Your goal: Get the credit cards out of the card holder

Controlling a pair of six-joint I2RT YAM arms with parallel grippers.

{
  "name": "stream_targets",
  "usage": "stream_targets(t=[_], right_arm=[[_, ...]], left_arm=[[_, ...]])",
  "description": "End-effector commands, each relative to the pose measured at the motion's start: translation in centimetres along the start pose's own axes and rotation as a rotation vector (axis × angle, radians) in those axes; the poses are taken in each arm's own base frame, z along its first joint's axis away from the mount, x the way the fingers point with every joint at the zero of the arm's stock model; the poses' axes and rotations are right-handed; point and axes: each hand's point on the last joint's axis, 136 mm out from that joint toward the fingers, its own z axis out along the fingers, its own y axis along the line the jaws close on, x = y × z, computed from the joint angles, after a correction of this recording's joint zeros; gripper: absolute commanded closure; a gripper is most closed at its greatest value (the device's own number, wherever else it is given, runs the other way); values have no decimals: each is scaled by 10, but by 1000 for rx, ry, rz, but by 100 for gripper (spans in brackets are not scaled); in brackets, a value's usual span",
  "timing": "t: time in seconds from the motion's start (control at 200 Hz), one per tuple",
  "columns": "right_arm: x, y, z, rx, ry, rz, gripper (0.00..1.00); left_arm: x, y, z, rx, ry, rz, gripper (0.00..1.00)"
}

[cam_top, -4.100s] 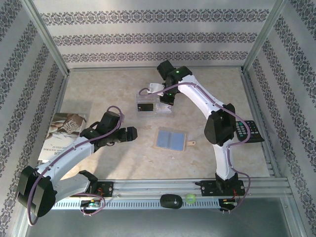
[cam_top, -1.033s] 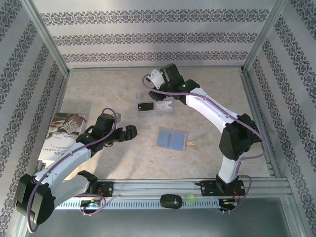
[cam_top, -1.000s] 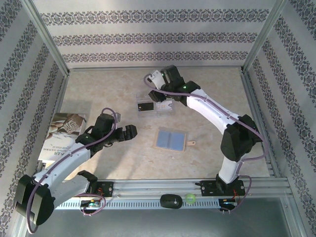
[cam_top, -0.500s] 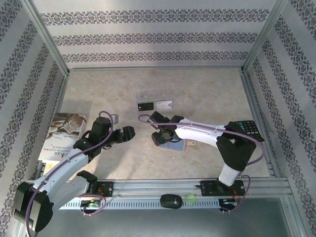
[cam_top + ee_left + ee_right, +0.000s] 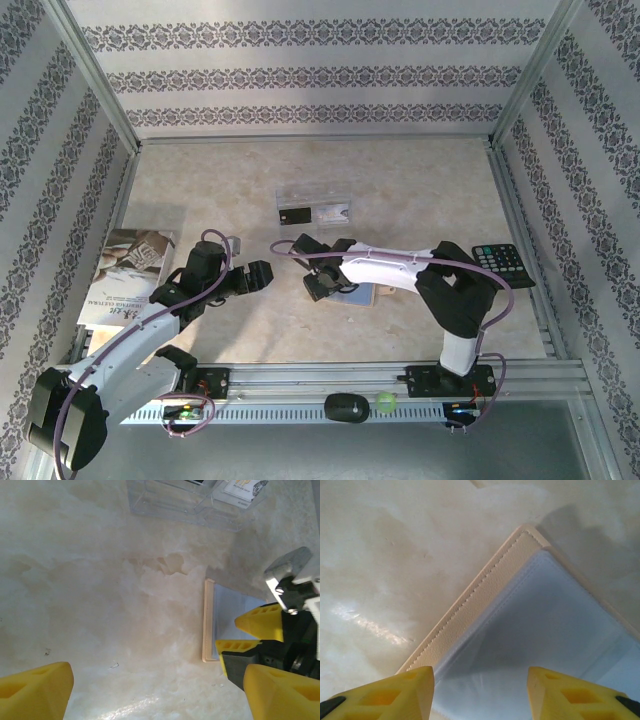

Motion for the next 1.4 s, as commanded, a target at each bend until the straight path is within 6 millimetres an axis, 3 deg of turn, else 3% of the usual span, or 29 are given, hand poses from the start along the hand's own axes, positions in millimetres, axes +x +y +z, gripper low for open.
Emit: stream_targets(t=[0.0,0.15,0.25,0.35,0.525,0.69,0.969,1.394], right_arm=[[5,4,9,11,31,-26,49],[16,12,17,-36,68,-46,56],[18,20,19,-86,74,-66,69],[14,31,16,-146,60,-79,84],[1,50,4,-236,1,-96,100],[-17,62,-6,-297,-69,-58,100],[-21,75,-6,-442,-133,31,100],[-31,71,-27,-615,-246,148,100]], left_arm=[[-7,-3,-3,18,-24,-1,12],[-6,-3,-4,14,-18,2,12],[-5,-3,-4,16,-15,1,13],[-4,-4,-4,20,-12,0,14],[-2,-5,-5,32,-4,3,17],[7,-10,0,73,30,2,29],[37,-24,27,84,101,57,71],[49,-46,64,82,148,114,89]])
